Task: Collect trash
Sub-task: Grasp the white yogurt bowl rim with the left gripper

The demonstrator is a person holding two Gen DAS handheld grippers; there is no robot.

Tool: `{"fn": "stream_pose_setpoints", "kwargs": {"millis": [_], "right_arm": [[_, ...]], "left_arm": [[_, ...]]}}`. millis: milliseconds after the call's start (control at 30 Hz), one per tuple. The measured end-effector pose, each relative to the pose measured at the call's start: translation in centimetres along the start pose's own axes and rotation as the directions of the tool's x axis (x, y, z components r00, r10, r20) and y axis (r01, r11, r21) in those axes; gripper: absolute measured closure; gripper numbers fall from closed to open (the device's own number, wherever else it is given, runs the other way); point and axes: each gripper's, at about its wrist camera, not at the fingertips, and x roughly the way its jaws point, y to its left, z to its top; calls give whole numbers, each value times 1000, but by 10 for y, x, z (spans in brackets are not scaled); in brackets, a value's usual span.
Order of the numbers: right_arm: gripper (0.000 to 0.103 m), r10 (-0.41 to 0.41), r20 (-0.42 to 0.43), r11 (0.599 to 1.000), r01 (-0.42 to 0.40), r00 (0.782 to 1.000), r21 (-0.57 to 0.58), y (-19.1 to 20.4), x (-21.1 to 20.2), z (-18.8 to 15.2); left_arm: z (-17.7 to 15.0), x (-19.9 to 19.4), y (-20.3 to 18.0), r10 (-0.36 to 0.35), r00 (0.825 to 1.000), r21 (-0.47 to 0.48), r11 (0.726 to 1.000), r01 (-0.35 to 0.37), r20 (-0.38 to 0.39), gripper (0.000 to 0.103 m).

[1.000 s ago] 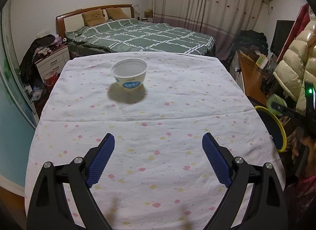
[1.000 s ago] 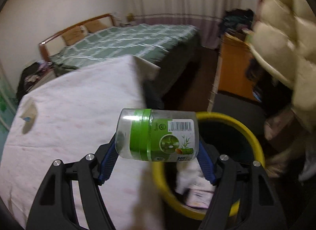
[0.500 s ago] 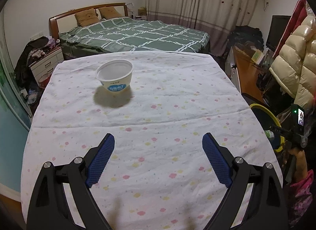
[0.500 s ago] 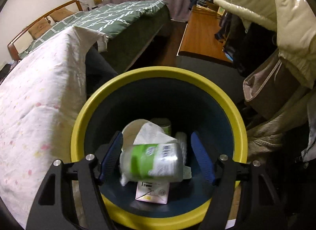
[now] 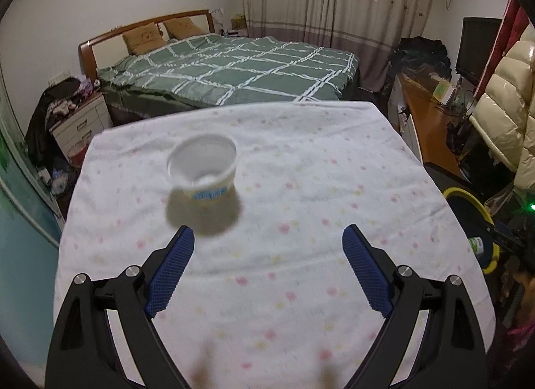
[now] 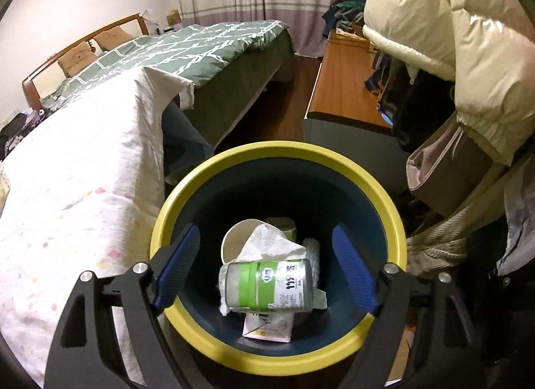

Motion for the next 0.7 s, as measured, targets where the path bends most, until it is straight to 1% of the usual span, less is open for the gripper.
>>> {"fn": "stream_pose_setpoints", "kwargs": {"millis": [133, 167, 200, 233, 300, 367, 400, 533, 567, 633, 700], "right_arm": [[25, 5, -11, 1000, -5, 1000, -1, 1, 2, -2], [25, 5, -12, 1000, -5, 1000, 0, 0, 3, -2], [25, 4, -14, 1000, -4, 1000, 2, 0, 3, -3], [25, 6, -16, 1000, -6, 1000, 2, -1, 4, -3], [25, 6, -20, 1000, -6, 1000, 4, -1, 5, -3], [25, 7, -23, 1000, -7, 1000, 3, -1, 6, -3], [25, 6, -25, 1000, -6, 1000, 3, -1, 7, -3], [25, 5, -26, 1000, -5, 1000, 4, -1, 8, -3], [25, 5, -27, 1000, -5, 1000, 4, -1, 8, -3], [25, 4, -29, 1000, -4, 1000, 4, -1, 9, -4], [25, 4, -33, 1000, -4, 999, 6, -2, 10, -4]], "left_arm": [[26, 19, 9, -3, 1000, 1, 1000, 3, 2, 19], [33, 26, 12, 2, 1000, -4, 1000, -2, -3, 23], [37, 31, 14, 6, 1000, -5, 1000, -6, -10, 29], [41, 38, 16, 14, 1000, -3, 1000, -14, -22, 32], [48, 55, 19, 23, 999, 9, 1000, -22, -50, 41], [52, 71, 21, 38, 997, 21, 999, -37, -73, 44], [53, 79, 23, 46, 995, 22, 999, -44, -85, 48], [55, 102, 28, 69, 990, 23, 998, -67, -119, 59], [55, 108, 30, 77, 989, 18, 997, -75, -129, 64], [54, 115, 33, 76, 987, 10, 997, -75, -140, 69], [53, 121, 33, 78, 986, 14, 997, -77, -149, 77]]}}
